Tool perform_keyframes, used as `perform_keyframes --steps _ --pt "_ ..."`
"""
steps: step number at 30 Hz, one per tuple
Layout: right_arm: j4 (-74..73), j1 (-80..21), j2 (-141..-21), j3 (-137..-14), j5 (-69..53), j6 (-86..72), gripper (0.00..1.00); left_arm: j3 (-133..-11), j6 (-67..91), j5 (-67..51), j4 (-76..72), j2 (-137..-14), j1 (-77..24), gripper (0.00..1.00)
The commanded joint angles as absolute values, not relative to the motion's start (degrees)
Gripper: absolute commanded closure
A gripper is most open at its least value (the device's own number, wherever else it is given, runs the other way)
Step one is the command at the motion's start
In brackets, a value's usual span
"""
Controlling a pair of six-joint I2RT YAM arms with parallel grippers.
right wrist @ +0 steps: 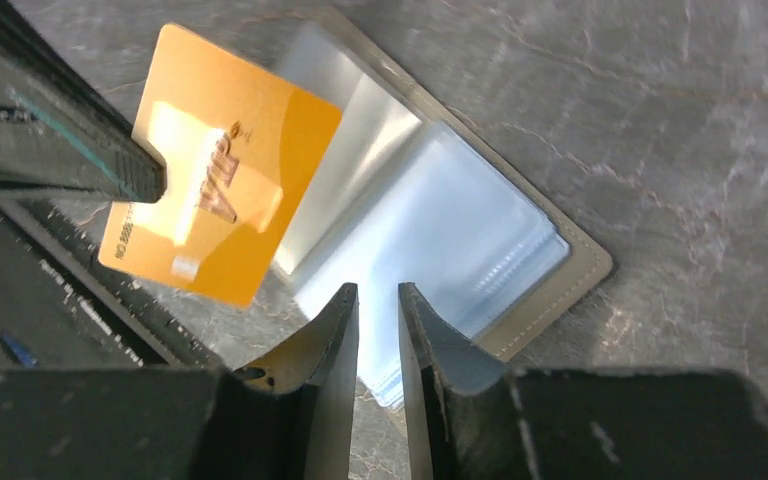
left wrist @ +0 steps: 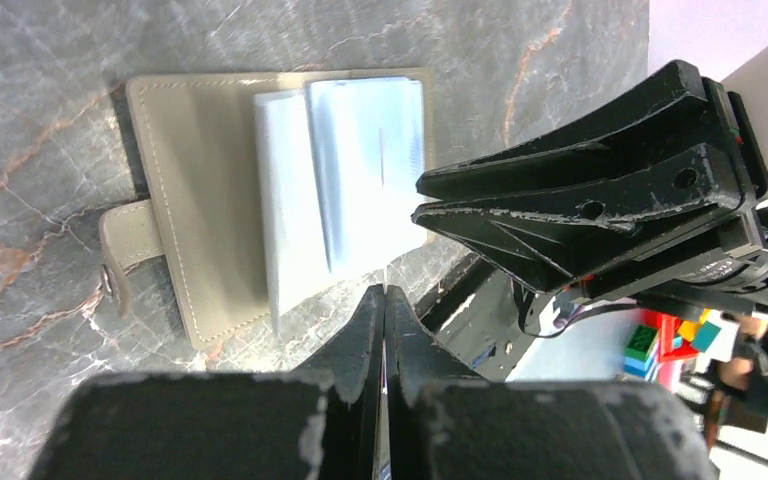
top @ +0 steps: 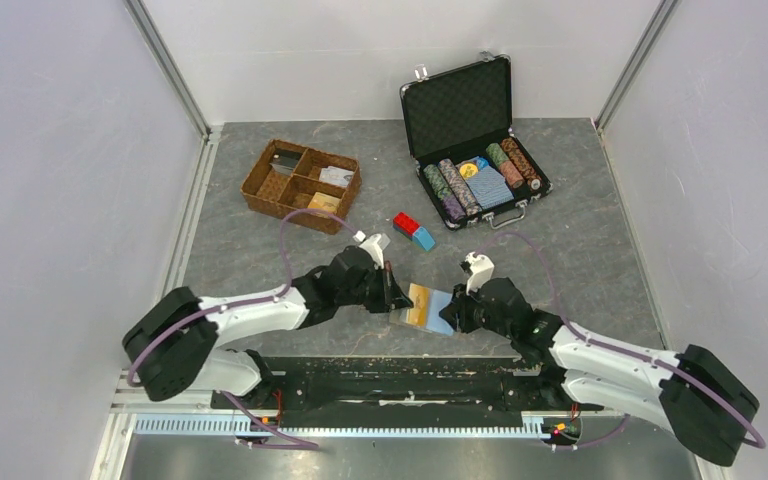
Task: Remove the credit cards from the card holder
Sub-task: Remove the credit card from the card holder, then place the credit card in the storage box.
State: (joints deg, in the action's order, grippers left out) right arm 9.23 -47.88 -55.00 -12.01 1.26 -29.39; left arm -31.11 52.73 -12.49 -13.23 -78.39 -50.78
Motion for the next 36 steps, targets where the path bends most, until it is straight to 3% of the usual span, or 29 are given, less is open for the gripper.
perform_keyframes --steps 1,9,21,26,36 --pt "7.3 -46.9 -49.3 -16.3 -4.5 -19.1 0.76 -38.7 40.0 -13.7 4.1 -71.5 -50.5 0.98" --pt "3.2 -43.8 -38.7 -21.4 -18.7 -13.7 0.61 -43.5 32.0 -26.4 15.7 -65.1 -50.5 0.98" --pt "5.0 -39.0 -43.3 -27.4 -42.1 -16.8 0.47 -42.9 27.6 -35.8 16.4 -63.9 -50.5 0.98" --pt "12.8 -38.4 -48.0 -25.2 -51.3 -20.8 0.47 -41.7 28.0 -38.1 13.2 -64.2 -50.5 0.98" --pt "14.6 -38.4 -52.5 -23.7 -53.1 -20.2 0.6 -41.0 27.8 -40.0 11.1 -64.7 -50.5 0.98"
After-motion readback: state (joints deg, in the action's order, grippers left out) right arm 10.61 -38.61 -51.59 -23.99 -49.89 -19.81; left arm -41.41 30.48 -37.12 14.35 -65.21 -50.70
